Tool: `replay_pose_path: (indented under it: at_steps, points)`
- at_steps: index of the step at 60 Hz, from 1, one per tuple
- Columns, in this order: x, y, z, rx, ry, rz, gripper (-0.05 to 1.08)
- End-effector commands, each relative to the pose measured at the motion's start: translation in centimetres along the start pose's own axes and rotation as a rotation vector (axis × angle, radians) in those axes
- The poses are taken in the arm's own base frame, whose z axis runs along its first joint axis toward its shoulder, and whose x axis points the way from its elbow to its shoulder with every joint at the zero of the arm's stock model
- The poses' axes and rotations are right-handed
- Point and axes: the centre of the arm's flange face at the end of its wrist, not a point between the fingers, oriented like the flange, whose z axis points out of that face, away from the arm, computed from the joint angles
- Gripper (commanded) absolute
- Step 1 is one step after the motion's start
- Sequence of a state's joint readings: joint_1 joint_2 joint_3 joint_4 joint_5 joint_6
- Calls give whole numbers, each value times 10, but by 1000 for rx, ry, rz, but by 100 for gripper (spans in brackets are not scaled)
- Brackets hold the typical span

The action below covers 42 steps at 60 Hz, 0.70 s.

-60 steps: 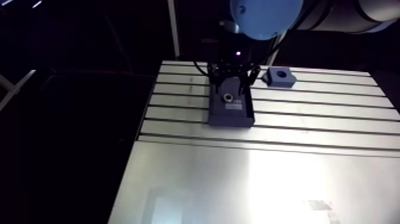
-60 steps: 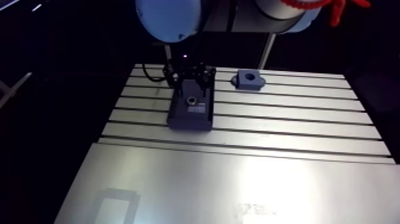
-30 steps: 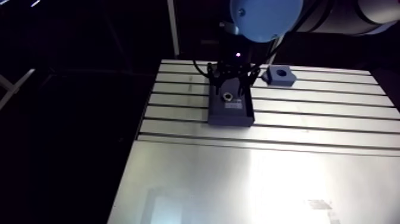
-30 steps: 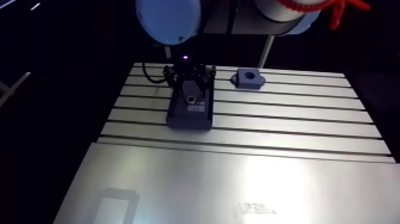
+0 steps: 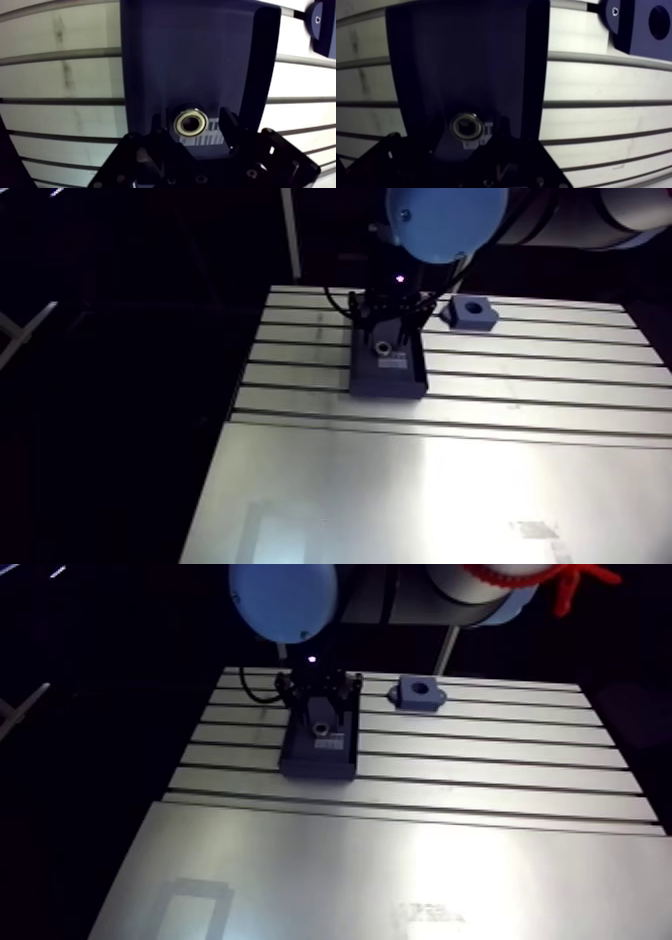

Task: Pick up the bearing and press it into the housing until flush.

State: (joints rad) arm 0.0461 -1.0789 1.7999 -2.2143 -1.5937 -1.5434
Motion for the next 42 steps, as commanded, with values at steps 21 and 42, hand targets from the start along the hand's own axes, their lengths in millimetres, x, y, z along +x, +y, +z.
replay_pose_path:
  at_steps: [21,42]
  points:
    - [-2,0,2,2,-8,-5,41]
    - [-4,0,3,3,-14,-5,42]
